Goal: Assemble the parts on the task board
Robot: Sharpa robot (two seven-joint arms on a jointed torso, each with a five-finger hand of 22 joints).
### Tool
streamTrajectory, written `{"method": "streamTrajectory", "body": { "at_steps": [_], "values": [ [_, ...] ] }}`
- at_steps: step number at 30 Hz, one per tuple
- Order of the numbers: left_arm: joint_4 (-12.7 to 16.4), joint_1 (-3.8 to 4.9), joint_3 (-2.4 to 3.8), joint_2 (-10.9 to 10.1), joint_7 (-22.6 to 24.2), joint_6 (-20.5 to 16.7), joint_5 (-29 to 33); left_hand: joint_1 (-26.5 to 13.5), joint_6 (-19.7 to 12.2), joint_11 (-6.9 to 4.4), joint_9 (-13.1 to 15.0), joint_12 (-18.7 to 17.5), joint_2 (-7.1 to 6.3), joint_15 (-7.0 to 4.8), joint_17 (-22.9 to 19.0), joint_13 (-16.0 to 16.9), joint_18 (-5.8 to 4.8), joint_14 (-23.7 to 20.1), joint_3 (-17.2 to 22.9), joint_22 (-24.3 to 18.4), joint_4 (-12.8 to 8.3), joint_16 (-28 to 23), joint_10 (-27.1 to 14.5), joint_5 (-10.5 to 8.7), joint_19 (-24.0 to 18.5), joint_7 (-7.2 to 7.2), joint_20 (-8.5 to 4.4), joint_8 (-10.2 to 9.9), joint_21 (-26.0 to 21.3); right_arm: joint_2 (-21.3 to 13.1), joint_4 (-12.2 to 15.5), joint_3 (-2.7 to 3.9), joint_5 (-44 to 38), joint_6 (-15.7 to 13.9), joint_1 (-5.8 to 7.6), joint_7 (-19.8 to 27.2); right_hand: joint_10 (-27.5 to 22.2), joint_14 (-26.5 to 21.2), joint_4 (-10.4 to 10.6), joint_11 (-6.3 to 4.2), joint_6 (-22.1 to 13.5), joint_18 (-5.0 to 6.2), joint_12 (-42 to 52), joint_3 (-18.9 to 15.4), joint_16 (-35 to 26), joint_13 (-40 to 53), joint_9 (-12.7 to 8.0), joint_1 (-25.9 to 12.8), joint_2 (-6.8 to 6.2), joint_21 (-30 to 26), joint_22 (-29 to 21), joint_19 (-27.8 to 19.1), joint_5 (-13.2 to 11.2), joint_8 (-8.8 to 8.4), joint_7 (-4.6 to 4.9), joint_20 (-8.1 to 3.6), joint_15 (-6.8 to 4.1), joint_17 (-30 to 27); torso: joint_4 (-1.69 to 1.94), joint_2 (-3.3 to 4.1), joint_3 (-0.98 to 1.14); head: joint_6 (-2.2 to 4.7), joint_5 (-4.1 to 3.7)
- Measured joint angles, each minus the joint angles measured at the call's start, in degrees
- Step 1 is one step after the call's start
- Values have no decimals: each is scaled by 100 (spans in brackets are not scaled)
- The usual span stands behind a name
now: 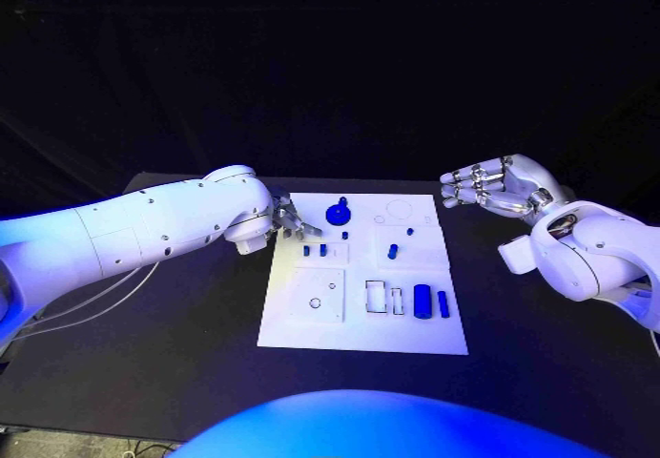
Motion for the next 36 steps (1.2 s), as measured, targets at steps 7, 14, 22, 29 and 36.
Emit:
{"method": "streamTrajectory", "body": {
  "at_steps": [7, 14, 22, 29, 36],
  "values": [
    [144, 3, 12, -104, 669, -587, 335, 1121, -606, 276, -206, -770, 159, 270, -65, -689, 265, -83, -40, -1335, -339, -971, -946, 0, -915, 300, 154, -255, -1076, 1, -5, 0, 6, 2, -9, 0, 0, 0, 0, 0, 0, 0, 0, 0, 0, 0, 0, 0, 0, 0, -6, 0, 0, 0, 0, 0, 0, -4, 1, 0, 1, 0, -23],
    [268, -6, -64, 2, 1962, -1170, 205, 2434, -843, 512, -985, -1971, 146, 501, -2553, -1668, 592, -1568, 463, -3167, -769, -3489, -1649, 27, -2098, 520, 382, -778, -2884, 11, -16, 0, 9, 2, -12, 0, 0, 0, -24, 0, 0, 0, 24, 24, 0, 0, 0, 0, 0, 0, -14, 0, 0, 0, 0, 0, 0, -15, 3, 2, -1, 0, -79],
    [102, -66, -149, 319, 3042, -1604, -786, 2630, -729, 624, -1529, -2491, -44, 549, -3217, -2234, 591, -1600, 534, -3407, -827, -4138, -1784, 16, -1936, 473, 432, -1098, -3158, 25, -19, 0, 11, 3, -22, 0, 0, 0, -24, 0, 0, 0, 24, 24, 0, 0, 0, 0, 0, 0, -14, 0, 0, 0, 0, 0, 0, -15, -2, 3, -4, 0, -129],
    [-317, -122, -203, 660, 3274, -1663, -1751, 2558, -565, 635, -1834, -2676, -143, 556, -2597, -2525, 590, -1010, 531, -2935, -825, -3315, -1812, 16, -1419, 453, 441, -1218, -2694, 30, -18, 0, 12, 5, -27, 0, 0, 0, -24, 0, 0, 0, 23, 24, 0, 0, 0, 0, 0, 0, -14, 0, 0, 0, 0, 0, 0, -14, -1, 3, -2, 14, -149],
    [-495, -158, -214, 795, 3247, -1594, -2428, 2537, -306, 667, -2059, -2772, -164, 571, -2155, -2724, 487, -721, 499, -1954, -793, -2627, -1884, 16, -890, 419, 454, -1301, -1797, 33, -16, 0, 13, 8, -30, 3, 0, 0, -24, 0, 0, 0, 23, 24, 0, 0, 0, 0, 0, 0, -14, 0, 0, 0, 0, 0, 0, -14, -5, 7, 1, 35, -146]
  ]
}}
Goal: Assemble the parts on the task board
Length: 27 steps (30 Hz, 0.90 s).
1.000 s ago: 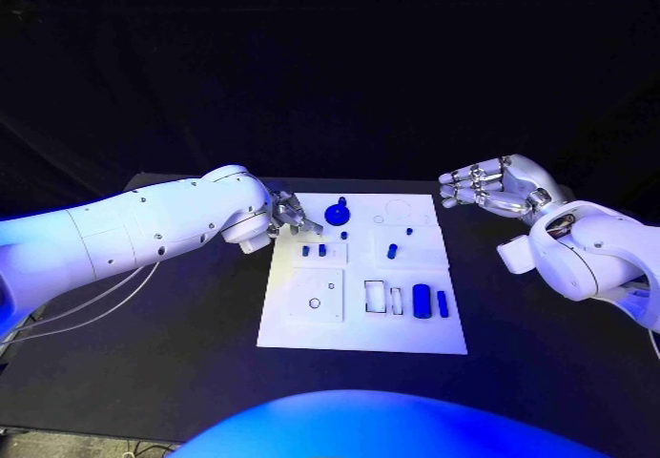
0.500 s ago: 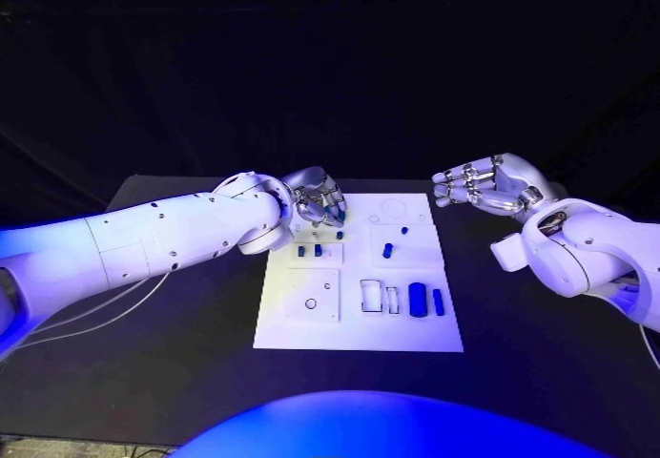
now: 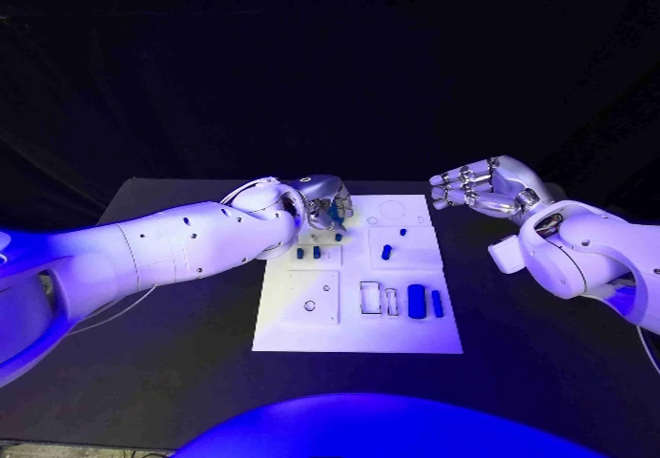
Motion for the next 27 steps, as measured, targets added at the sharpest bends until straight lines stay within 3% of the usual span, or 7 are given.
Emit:
{"method": "streamTrajectory", "body": {
  "at_steps": [2, 9, 10, 22, 27],
  "values": [
    [-20, -3, 0, 18, -37, 50, -159, -4, 59, 0, -58, -27, -4, 0, 138, -44, -86, 85, 0, 236, 0, 193, 0, 0, 118, 2, 0, -36, 214, 0, 1, 0, 0, 1, -1, 0, 0, 0, 0, 0, 0, 0, 0, 0, 0, 0, 0, 0, 0, 0, 0, 0, 0, 0, 0, 0, 0, 0, 1, 0, 0, -2, 0],
    [-40, -7, 0, 54, -147, 259, -459, -28, 162, -28, -176, -49, -28, -21, 386, -133, -99, 225, -56, 657, 22, 537, 55, 0, 300, 2, -2, -96, 589, -1, 3, 0, 0, 1, -1, 1, 0, 0, 0, 0, 0, 0, 0, 0, 0, 0, 0, 0, 0, 0, 0, 0, 0, 0, 0, 0, 0, 0, 4, 0, 0, -18, -16],
    [-40, -7, 0, 57, -161, 293, -486, -28, 184, -31, -193, -50, -28, -36, 424, -147, -171, 240, -56, 719, 22, 592, 98, 0, 310, -20, -10, -119, 642, -1, 3, 0, 0, 1, -1, 1, 0, 0, 0, 0, 0, 0, 0, 0, 0, 0, 0, 0, 0, 0, 0, 0, 0, 0, 0, 0, 0, 0, 4, 0, 0, -19, -18],
    [-166, -31, 3, 175, -246, 550, -658, -25, 348, -69, -318, -152, -25, -63, 577, -265, -173, 347, -46, 991, 12, 838, 296, 0, 385, 1, -21, -203, 886, 18, 3, 0, 0, 1, -1, 5, 0, 0, 0, 0, 0, 0, -1, 0, 0, 0, 0, 0, 0, 0, 1, 0, 0, 0, 0, 0, 0, 1, 8, -3, 0, -9, -16],
    [-265, -47, 3, 229, -246, 571, -675, 119, 437, -94, -388, -278, 119, -93, 634, -348, -173, 377, 107, 1130, -57, 930, 466, 0, 442, 12, -60, -273, 1010, 22, 3, 2, 0, 2, -2, 6, 0, 0, 0, 0, 0, 0, -1, 0, 0, 0, 0, 0, 0, 0, 1, 0, 0, 0, 0, 0, 0, 1, 5, -3, 0, -13, -14]
  ]
}}
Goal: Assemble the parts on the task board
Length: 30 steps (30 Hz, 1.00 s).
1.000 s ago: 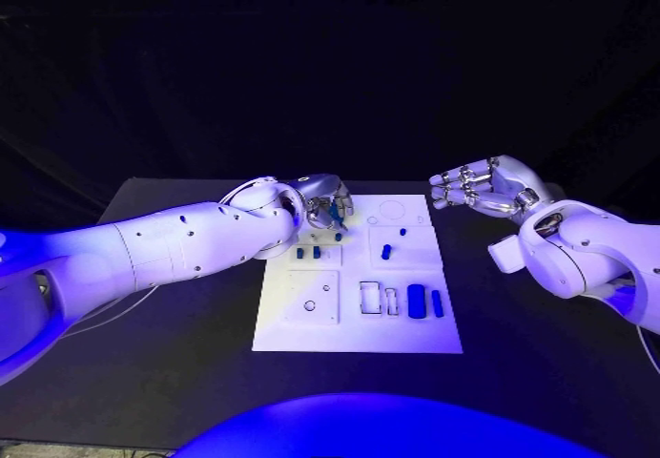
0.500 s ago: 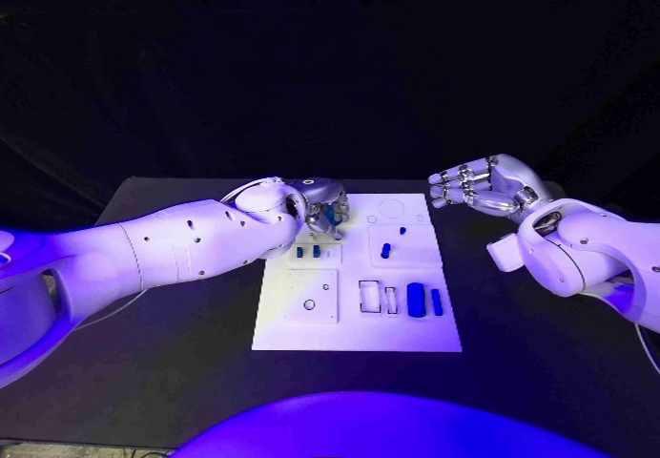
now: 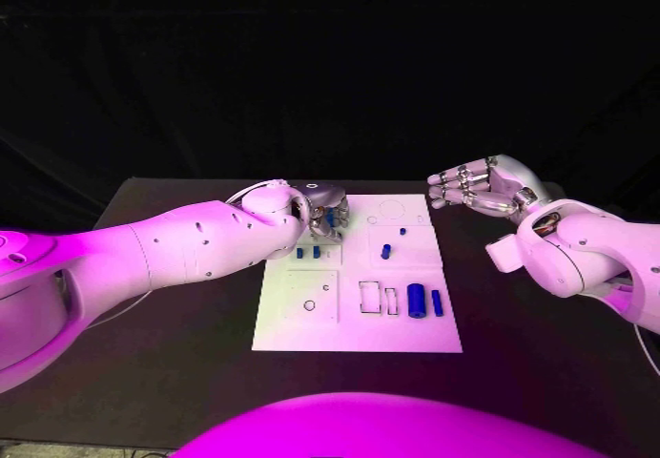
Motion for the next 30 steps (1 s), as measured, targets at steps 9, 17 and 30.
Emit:
{"method": "streamTrajectory", "body": {
  "at_steps": [9, 17, 30],
  "values": [
    [-97, -43, 2, 64, 25, 34, -6, 59, 124, -19, -95, -169, -2, -8, 36, -126, -87, 49, 211, 161, -56, 90, 222, -17, 42, -20, -2, -96, 139, 4, 1, 0, 0, 4, 0, 2, 0, 0, 0, 0, 0, 0, 0, 0, 0, 0, 0, 0, 0, 0, 0, 0, 0, 0, 0, 0, 0, 0, -1, -2, 3, -19, -5],
    [-194, -78, 2, 126, 60, 42, 0, 59, 184, -38, -138, -251, -2, -8, 36, -172, -87, 49, 305, 211, -55, 118, 283, -17, 62, 0, -22, -133, 164, 10, 2, -2, 1, 8, -1, 4, 0, 0, 0, 0, 0, 0, -1, 0, 0, 0, 0, 0, 0, 0, 0, 0, 0, 0, 0, 0, 0, 1, -1, -4, 3, -21, -9],
    [-315, -86, 3, 181, 87, 50, 25, 59, 196, -18, -195, -380, -2, -8, 26, -230, -87, 49, 433, 245, -71, 142, 304, -17, 62, 12, -22, -227, 205, 17, 5, -1, 1, 15, -1, 8, 0, 0, 0, 0, 0, 0, -5, 0, 0, 0, 0, 0, 0, 0, 1, 0, 0, 0, 0, 0, 0, 1, -1, -3, 5, -21, -14]
  ]
}}
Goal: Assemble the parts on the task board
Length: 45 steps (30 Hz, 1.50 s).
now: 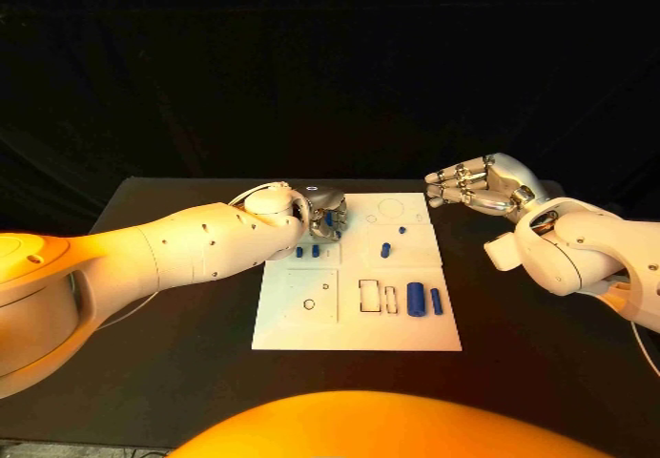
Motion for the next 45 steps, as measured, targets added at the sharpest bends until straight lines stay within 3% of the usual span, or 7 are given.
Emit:
{"method": "streamTrajectory", "body": {
  "at_steps": [1, 3, 4, 6, 14, 26, 45],
  "values": [
    [-10, -1, 0, 6, 0, 4, 3, 0, 10, 21, -13, -40, -1, 0, -4, -17, 0, 0, 57, 5, 1, 1, 21, 132, 0, 10, 0, -22, 0, 0, 0, 1, 0, 0, 0, 0, 0, 0, 0, 0, 0, 0, 0, 0, 0, 0, 0, 0, 0, 0, 0, 0, 0, 0, 0, 0, 0, 0, 0, 1, -1, 0, -2],
    [-31, -2, 0, 20, 0, 17, 11, 13, 42, 32, -51, -145, -80, 0, -14, -77, 0, 0, 276, 29, 15, 32, 79, 1069, 0, 41, 0, -81, 37, 1, 0, 1, 0, 1, 0, 1, 0, 0, 0, 0, 0, 0, 0, 0, 0, 0, 0, 0, 0, 0, 0, 0, 0, 0, 0, 0, 0, 0, 0, 1, -2, 0, -3],
    [-39, -3, 0, 26, 0, 24, 14, 3, 64, 19, -63, -191, -116, 0, -21, -96, 0, 0, 373, 42, 15, 32, 103, 1280, 0, 40, 0, -83, 45, 2, 0, 1, 0, 2, 0, 1, 0, 0, 0, 0, 0, 0, 0, 0, 0, 0, 0, 0, 0, 0, 0, 0, 0, 0, 0, 0, 0, 0, 0, 1, -1, 0, -4],
    [-55, -6, 0, 41, 3, 38, 22, -28, 105, 40, -82, -260, -148, 0, -22, -128, 0, 0, 530, 61, 15, 48, 144, 1432, 0, 42, 0, -114, 61, 3, 0, 1, 0, 2, 0, 1, 0, 0, 0, 0, 0, 0, 0, 0, 0, 0, 0, 0, 0, 0, 0, 0, 0, 0, 0, 0, 0, 0, 0, 2, -3, 0, -7],
    [-100, -20, 3, 69, 27, 96, 58, -151, 227, 13, -120, -523, -272, 0, -46, -206, 0, 0, 985, 123, -35, 105, 361, 1465, 0, 43, 0, -197, 111, 7, 1, 0, 0, 6, 0, 2, -20, -21, 7, 20, 0, 0, 0, 40, 0, 0, 0, 0, 0, 0, -21, 0, 0, 0, 0, 0, 21, -18, 4, 1, -4, 0, -20],
    [-127, -15, 13, 69, 60, 179, 116, -288, 256, 39, -168, -805, -408, 0, -112, -273, 0, 0, 1220, 127, -115, 109, 431, 1465, -22, 30, 22, -323, 133, 9, 1, 0, 0, 8, 0, 3, -20, -21, 7, 20, 0, 0, 0, 40, 0, 0, 0, 0, 0, 0, -21, 0, 0, 0, 0, 0, 21, -17, 8, -3, -4, 0, -17],
    [-115, -13, 20, 53, 98, 240, 165, -311, 369, 29, -203, -985, -431, 21, -92, -301, 1, 20, 1461, 219, -261, 176, 727, 1465, -43, 80, 42, -396, 194, 9, 3, 0, 0, 10, 0, 8, -20, -21, 8, 20, 0, 0, 0, 39, 0, 0, 0, 0, 0, 0, -20, 0, 0, 0, 0, 0, 21, -17, 8, -7, -2, 0, -14]
  ]
}}
